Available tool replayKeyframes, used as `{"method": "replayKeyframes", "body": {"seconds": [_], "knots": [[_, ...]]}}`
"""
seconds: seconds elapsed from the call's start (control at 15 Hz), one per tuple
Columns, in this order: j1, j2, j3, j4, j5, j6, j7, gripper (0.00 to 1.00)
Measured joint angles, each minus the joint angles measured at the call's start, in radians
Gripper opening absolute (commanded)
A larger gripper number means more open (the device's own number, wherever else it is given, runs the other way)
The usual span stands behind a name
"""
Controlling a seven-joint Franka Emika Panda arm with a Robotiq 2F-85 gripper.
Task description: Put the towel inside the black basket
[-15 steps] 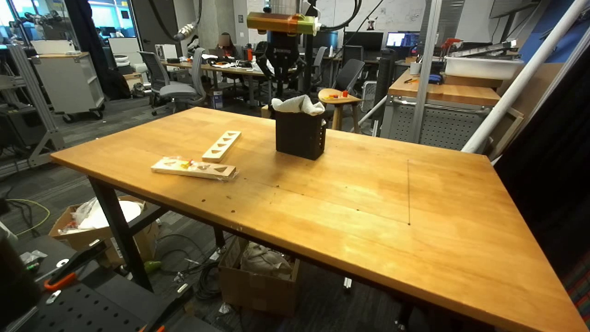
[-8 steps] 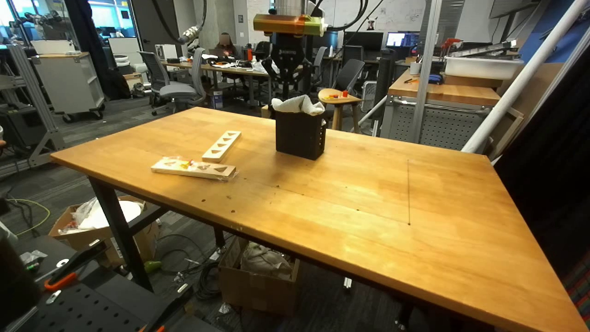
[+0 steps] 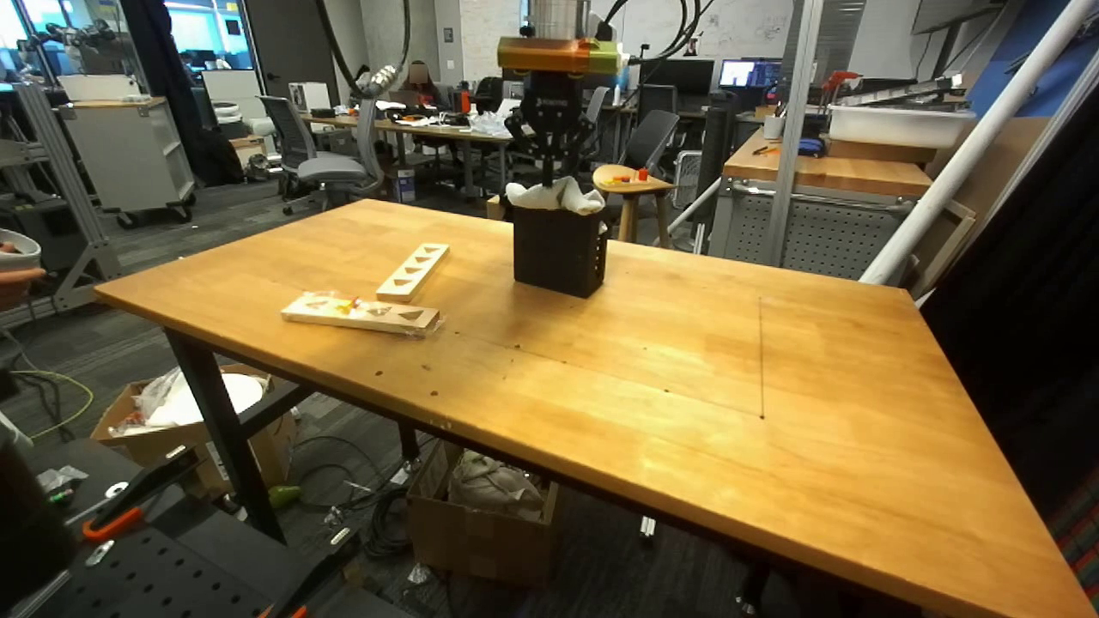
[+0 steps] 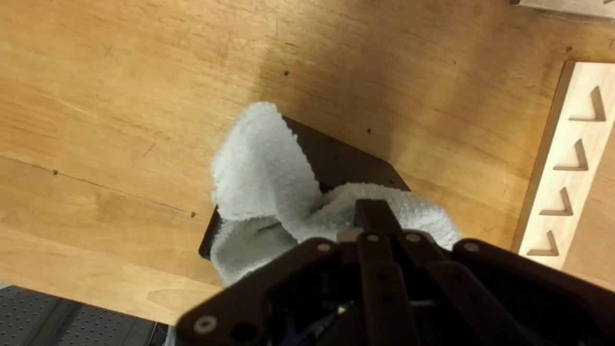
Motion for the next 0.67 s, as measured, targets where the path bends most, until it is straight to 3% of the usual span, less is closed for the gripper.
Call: {"method": "replayKeyframes", "body": {"seconds": [0.67], "knots": [[-0.031,0.086,0.0,0.102,0.001,-0.001,-0.045,0.0]]}}
